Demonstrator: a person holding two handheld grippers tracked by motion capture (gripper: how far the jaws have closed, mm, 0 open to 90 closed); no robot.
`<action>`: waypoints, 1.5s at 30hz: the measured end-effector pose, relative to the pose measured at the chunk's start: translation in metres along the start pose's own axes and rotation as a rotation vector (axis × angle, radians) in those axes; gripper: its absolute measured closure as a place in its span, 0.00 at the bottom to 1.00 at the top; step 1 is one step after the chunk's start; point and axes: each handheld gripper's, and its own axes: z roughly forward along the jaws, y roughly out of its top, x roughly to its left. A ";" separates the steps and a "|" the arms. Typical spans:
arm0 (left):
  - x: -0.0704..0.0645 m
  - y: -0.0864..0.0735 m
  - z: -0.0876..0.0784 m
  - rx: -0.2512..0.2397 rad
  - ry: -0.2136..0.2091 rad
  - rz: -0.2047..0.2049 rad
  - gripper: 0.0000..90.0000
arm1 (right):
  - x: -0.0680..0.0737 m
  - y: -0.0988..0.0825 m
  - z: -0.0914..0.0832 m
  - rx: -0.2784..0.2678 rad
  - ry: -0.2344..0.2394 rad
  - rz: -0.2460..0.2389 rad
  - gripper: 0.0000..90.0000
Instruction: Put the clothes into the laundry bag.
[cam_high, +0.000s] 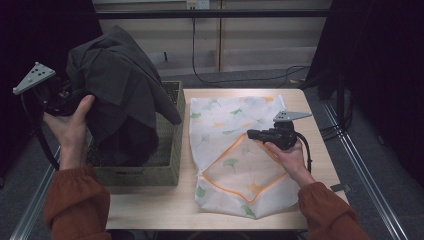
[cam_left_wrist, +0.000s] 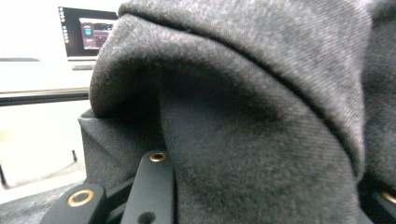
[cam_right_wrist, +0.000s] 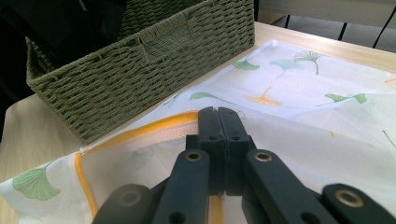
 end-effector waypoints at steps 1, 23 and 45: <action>-0.002 0.001 0.001 -0.007 -0.012 -0.004 0.76 | 0.000 0.000 0.000 -0.002 0.001 -0.003 1.00; -0.045 0.020 0.006 -0.060 -0.162 0.042 0.76 | 0.000 -0.001 0.001 0.004 0.003 -0.001 1.00; -0.110 0.055 0.022 -0.127 -0.330 0.075 0.76 | 0.001 -0.001 0.003 0.009 0.007 -0.003 1.00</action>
